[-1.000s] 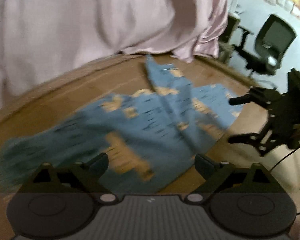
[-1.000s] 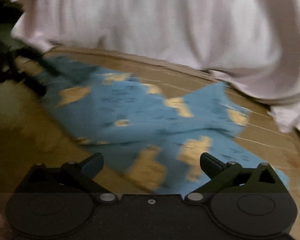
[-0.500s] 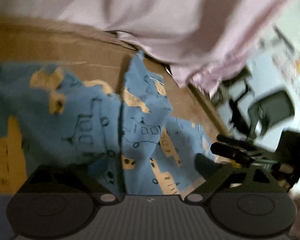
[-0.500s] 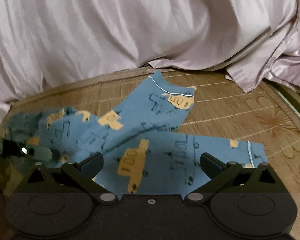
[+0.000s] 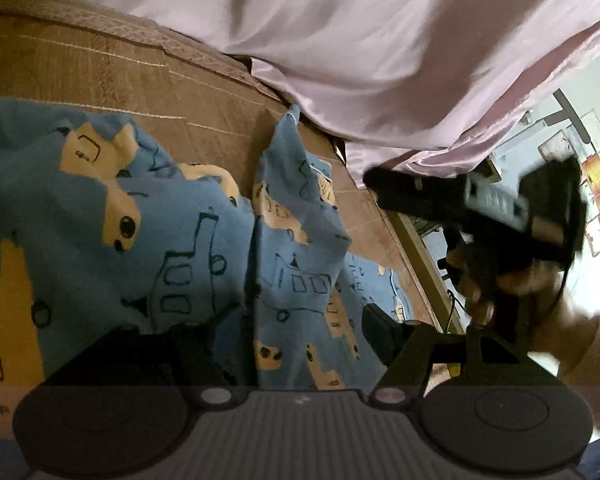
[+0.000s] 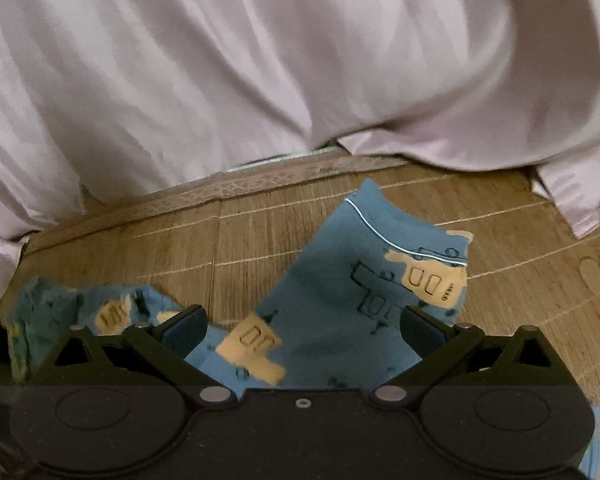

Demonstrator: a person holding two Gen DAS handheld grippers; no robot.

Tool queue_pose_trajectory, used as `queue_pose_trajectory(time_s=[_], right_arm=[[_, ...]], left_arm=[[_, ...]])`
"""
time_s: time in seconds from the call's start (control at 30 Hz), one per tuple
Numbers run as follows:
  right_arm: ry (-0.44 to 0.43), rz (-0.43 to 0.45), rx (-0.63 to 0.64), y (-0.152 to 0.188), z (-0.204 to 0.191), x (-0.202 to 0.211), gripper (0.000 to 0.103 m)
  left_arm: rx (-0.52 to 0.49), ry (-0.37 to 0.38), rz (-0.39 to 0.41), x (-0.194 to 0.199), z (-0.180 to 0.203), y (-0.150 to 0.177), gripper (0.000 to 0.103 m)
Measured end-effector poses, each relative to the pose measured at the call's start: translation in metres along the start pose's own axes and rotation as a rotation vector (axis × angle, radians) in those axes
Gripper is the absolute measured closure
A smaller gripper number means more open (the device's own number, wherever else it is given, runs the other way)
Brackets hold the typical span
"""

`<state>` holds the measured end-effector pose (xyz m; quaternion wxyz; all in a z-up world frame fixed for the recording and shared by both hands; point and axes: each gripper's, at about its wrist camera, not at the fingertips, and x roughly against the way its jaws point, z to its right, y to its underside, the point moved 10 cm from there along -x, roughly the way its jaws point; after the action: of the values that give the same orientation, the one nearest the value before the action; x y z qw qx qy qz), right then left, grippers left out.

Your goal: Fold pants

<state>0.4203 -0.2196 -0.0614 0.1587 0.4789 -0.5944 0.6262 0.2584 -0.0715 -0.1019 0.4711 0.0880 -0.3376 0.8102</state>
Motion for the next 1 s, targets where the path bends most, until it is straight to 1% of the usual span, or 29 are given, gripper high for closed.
queue_pose_trajectory(time_s=[0.07,0.1,0.2,0.23,0.27,0.3,0.33,0.37,0.43,0.47,0.53,0.57,0.67,0.73,0.77,0.8,0.83,0.87,0.9,0.97,1.0], right_arm=[[-0.010,-0.078,-0.008,-0.011,-0.001,-0.014,0.001],[0.002,-0.097,-0.005,-0.017,-0.002,-0.020,0.001],[0.038,-0.101,-0.042,-0.037,-0.004,-0.040,0.004],[0.050,-0.101,-0.062,-0.043,-0.004,-0.047,0.005],[0.070,-0.105,-0.079,-0.047,-0.004,-0.055,0.009],[0.090,-0.106,-0.090,-0.051,-0.005,-0.062,0.016],[0.108,-0.102,-0.090,-0.054,-0.005,-0.068,0.018],[0.142,-0.093,-0.072,-0.058,-0.006,-0.074,0.019],[0.210,-0.074,-0.021,-0.062,-0.005,-0.083,0.022],[0.253,-0.081,0.000,-0.064,-0.003,-0.087,0.024],[0.320,-0.096,0.009,-0.063,0.004,-0.091,0.027],[0.341,-0.097,-0.007,-0.064,0.008,-0.092,0.027],[0.346,-0.105,-0.094,-0.069,0.022,-0.096,0.028],[0.366,-0.123,-0.131,-0.070,0.030,-0.101,0.029],[0.379,-0.133,-0.141,-0.069,0.032,-0.102,0.036],[0.384,-0.140,-0.151,-0.068,0.034,-0.105,0.049],[0.381,-0.147,-0.159,-0.066,0.035,-0.106,0.059],[0.378,-0.156,-0.165,-0.064,0.037,-0.106,0.073],[0.380,-0.158,-0.169,-0.062,0.039,-0.105,0.085],[0.363,-0.143,-0.176,-0.058,0.040,-0.096,0.094],[0.357,-0.129,-0.178,-0.058,0.040,-0.089,0.098]], left_arm=[[0.004,-0.005,-0.003,-0.001,-0.003,-0.001,0.044],[0.007,-0.005,-0.005,-0.002,-0.005,-0.002,0.046],[0.020,-0.010,-0.002,0.000,-0.009,-0.002,0.054],[0.025,-0.017,0.000,0.000,-0.011,-0.002,0.060],[0.031,-0.040,0.005,-0.001,-0.015,-0.002,0.070],[0.042,-0.059,0.009,-0.001,-0.018,-0.002,0.076],[0.052,-0.069,0.013,0.000,-0.021,-0.001,0.083],[0.067,-0.078,0.017,0.001,-0.025,-0.001,0.087],[0.088,-0.071,0.019,0.001,-0.027,0.000,0.088],[0.086,-0.073,0.015,0.001,-0.027,0.000,0.088],[0.070,-0.080,0.005,0.002,-0.026,0.000,0.088],[0.068,-0.081,0.003,0.002,-0.025,0.000,0.088],[0.085,-0.074,0.001,0.003,-0.028,0.000,0.088],[0.094,-0.069,-0.003,0.001,-0.027,-0.002,0.087],[0.093,-0.071,-0.006,0.001,-0.027,-0.003,0.086],[0.088,-0.072,-0.008,0.000,-0.026,-0.003,0.086],[0.081,-0.070,-0.012,-0.002,-0.025,-0.004,0.083],[0.076,-0.068,-0.015,-0.003,-0.024,-0.004,0.078],[0.069,-0.065,-0.020,-0.003,-0.022,-0.005,0.076],[0.053,-0.065,-0.031,-0.004,-0.019,-0.006,0.069],[0.047,-0.069,-0.035,-0.005,-0.017,-0.007,0.069]])
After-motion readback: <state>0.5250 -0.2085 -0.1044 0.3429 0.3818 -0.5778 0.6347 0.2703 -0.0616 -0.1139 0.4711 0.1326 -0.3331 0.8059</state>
